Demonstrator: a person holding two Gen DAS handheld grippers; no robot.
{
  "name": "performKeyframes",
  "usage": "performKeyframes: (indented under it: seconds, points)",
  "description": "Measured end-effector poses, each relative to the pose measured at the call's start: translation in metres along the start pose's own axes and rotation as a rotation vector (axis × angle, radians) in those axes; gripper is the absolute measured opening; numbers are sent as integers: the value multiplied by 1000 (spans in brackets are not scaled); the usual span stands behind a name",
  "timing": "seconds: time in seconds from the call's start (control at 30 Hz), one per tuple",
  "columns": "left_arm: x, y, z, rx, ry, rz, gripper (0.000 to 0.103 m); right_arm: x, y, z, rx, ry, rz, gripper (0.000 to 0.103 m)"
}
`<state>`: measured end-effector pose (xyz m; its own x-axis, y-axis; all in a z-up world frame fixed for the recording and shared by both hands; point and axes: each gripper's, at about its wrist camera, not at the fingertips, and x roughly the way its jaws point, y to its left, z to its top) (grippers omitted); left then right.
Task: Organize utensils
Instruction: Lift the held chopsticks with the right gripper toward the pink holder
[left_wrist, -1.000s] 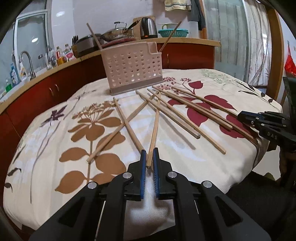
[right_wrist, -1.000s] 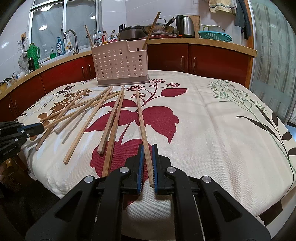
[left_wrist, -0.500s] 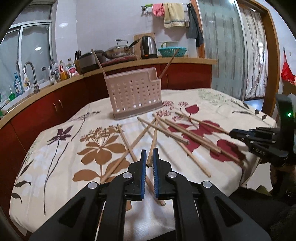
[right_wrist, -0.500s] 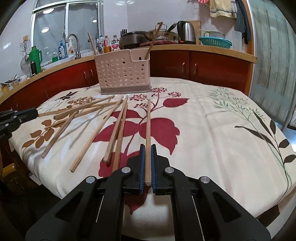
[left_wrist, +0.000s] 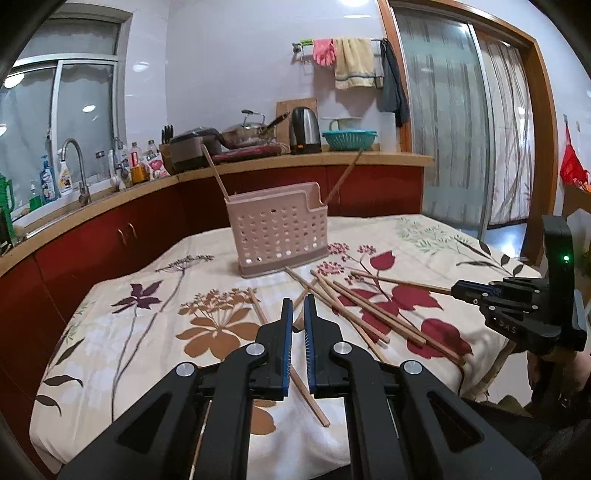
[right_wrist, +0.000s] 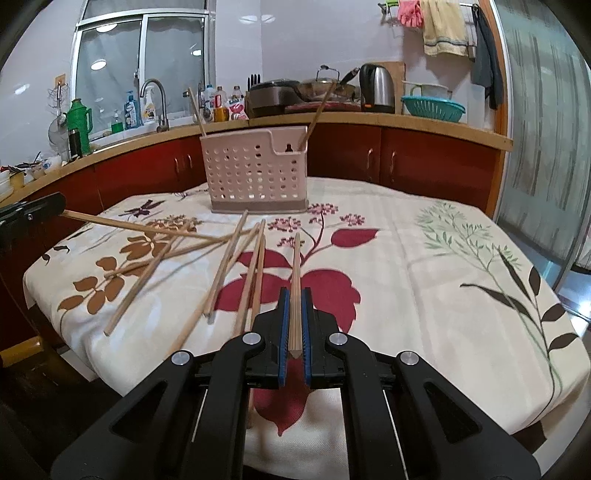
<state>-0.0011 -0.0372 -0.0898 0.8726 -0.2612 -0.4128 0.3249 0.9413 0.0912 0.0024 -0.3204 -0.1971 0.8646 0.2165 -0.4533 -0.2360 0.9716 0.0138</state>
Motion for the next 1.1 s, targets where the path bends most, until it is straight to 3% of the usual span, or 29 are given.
performKeyframes:
  seconds: [0.6,1.1]
  points:
    - [-26,23,31,-73,-64,23,7,-45,9,46,-8,-115,13,7]
    - [-21,36,67,-123,-50,-15,7,-60,3,88,11,-115,27,7]
